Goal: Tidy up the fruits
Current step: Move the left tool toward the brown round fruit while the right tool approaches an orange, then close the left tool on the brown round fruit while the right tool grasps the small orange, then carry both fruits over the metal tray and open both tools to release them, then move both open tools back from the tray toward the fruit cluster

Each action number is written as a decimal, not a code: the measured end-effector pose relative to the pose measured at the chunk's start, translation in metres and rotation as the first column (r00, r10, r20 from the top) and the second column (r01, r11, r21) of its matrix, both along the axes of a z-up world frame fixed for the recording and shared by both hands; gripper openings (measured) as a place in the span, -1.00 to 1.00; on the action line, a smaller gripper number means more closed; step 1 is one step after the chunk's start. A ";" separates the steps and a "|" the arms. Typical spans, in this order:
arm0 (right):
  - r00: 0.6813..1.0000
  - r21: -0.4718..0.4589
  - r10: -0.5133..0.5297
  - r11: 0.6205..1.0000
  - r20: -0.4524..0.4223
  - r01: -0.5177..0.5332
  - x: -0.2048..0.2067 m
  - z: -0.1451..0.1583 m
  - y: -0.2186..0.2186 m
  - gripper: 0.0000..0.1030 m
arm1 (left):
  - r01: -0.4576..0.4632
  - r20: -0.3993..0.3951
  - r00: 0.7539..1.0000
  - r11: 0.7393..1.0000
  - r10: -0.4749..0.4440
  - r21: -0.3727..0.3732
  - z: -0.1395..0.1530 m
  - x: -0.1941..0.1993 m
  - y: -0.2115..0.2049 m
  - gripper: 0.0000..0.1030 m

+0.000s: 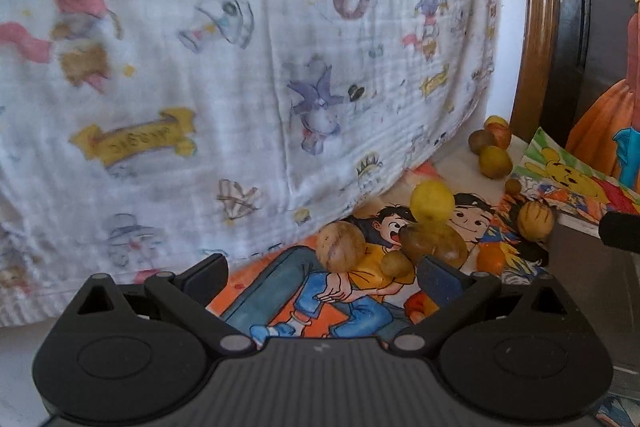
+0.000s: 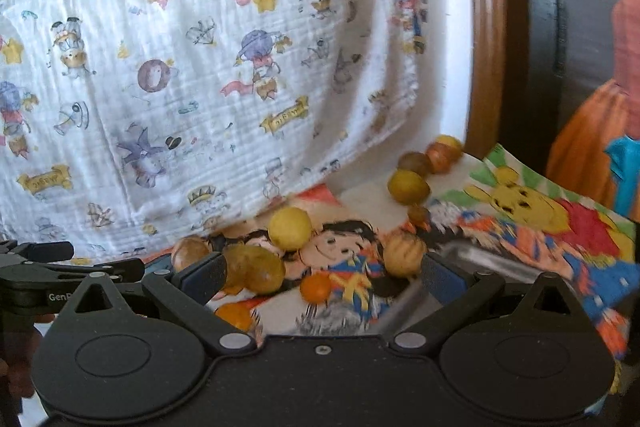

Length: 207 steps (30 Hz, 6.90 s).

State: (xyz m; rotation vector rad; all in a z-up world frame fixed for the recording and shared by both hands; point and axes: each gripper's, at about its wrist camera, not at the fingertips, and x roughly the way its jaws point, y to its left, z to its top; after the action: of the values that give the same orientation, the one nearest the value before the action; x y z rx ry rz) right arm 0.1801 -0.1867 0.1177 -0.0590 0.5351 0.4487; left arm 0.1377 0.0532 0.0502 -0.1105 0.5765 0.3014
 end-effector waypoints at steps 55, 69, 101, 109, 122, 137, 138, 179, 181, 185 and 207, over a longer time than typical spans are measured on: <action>0.852 0.048 0.441 0.894 -0.282 -0.447 0.060 -0.102 0.073 -0.27 | -0.079 -0.069 0.996 0.946 0.060 -0.313 -0.067 0.098 0.046 -0.06; 0.936 0.133 0.286 0.956 -0.206 -0.262 0.034 -0.052 0.002 -0.28 | 0.028 -0.003 1.000 0.949 -0.031 -0.314 -0.033 0.043 0.009 -0.07; 0.955 0.069 -0.221 0.969 -0.195 0.238 0.144 -0.063 -0.175 -0.28 | 0.609 0.050 0.789 0.766 -0.613 -0.207 -0.037 0.164 -0.174 -0.07; 0.938 0.033 -0.234 0.968 -0.255 0.250 0.161 -0.086 -0.174 -0.28 | 0.595 -0.037 0.792 0.784 -0.609 -0.179 -0.062 0.183 -0.191 -0.07; 0.917 0.005 -0.255 0.963 -0.305 0.270 0.168 -0.105 -0.173 -0.28 | 0.597 -0.077 0.788 0.788 -0.611 -0.150 -0.075 0.185 -0.198 -0.04; 0.920 0.021 -0.261 0.960 -0.293 0.279 0.151 -0.086 -0.177 -0.11 | 0.556 -0.011 0.822 0.806 -0.570 -0.204 -0.055 0.162 -0.181 0.49; 0.922 0.025 -0.261 0.960 -0.286 0.279 0.148 -0.082 -0.177 -0.05 | 0.548 -0.002 0.828 0.810 -0.561 -0.209 -0.052 0.157 -0.178 0.54; 0.850 0.031 -0.212 0.966 -0.482 0.258 -0.076 -0.044 -0.075 0.99 | 0.289 -0.125 0.944 0.948 -0.305 -0.132 -0.015 -0.021 -0.037 0.99; 0.843 0.027 -0.197 0.970 -0.500 0.242 -0.076 -0.047 -0.066 0.99 | 0.270 -0.137 0.948 0.953 -0.288 -0.141 -0.018 -0.022 -0.030 0.99; 0.843 0.014 -0.169 0.979 -0.511 0.204 -0.075 -0.049 -0.050 0.99 | 0.229 -0.161 0.954 0.962 -0.252 -0.147 -0.024 -0.023 -0.015 0.99; 0.972 -0.048 0.125 0.989 -0.198 -0.137 0.001 0.006 0.022 0.99 | 0.149 -0.066 0.985 0.981 -0.158 -0.128 -0.023 0.003 0.030 0.99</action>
State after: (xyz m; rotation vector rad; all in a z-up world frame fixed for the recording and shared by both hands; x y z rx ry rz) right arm 0.1808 -0.1644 0.1232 -0.1106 0.7409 0.5702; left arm 0.1406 0.0837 0.0276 -0.1723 0.6748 0.1199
